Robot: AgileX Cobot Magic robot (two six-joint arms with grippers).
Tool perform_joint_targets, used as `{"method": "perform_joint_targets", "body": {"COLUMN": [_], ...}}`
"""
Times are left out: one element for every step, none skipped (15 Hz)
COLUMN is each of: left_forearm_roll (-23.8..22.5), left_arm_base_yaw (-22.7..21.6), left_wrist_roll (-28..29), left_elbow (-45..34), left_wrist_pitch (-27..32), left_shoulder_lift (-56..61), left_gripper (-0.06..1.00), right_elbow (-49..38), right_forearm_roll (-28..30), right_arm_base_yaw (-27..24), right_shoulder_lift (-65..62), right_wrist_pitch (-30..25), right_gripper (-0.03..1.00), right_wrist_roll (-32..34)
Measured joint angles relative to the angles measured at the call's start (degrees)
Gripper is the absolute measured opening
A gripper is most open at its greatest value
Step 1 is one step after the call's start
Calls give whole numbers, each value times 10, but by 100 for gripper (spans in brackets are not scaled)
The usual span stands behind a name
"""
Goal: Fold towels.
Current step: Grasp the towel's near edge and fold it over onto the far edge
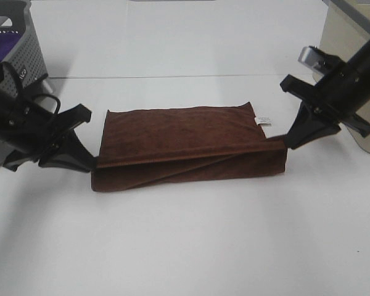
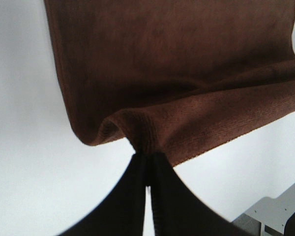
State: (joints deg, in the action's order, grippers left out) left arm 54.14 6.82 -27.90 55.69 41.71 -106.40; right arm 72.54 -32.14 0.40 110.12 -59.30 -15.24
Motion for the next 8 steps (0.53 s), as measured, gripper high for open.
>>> {"method": "perform_joint_targets", "body": {"left_forearm_roll": [-5,-7,-10,-11,-15,-17,-17,-22], "left_arm_base_yaw": [0,0,0,0,0,0,0,0], "left_wrist_roll": [4,6,12,16,19,21,25,31], "left_elbow": [42,56,82,108,149,177,199,220], "left_wrist_pitch": [-6,-6,-9,-12,-17,-22,-30,-35], "left_shoulder_lift": [-11,-18,-33,-48,-72,-83,-95,-108], "left_gripper": [2,2,2,2,2,2,2,2], "right_elbow": [53,72,111,146,199,233,263,291], "right_forearm_roll": [1,1,2,5,8,11,11,11], "right_arm_base_yaw": [0,0,0,0,0,0,0,0], "right_shoulder_lift": [11,19,39,59,89,110,128,149], "right_wrist_pitch": [-1,-2,-8,-15,-19,-19,-21,-21], "right_gripper": [3,3,3,3,3,3,3,3], "right_wrist_roll": [0,0,0,0,0,0,0,1]}}
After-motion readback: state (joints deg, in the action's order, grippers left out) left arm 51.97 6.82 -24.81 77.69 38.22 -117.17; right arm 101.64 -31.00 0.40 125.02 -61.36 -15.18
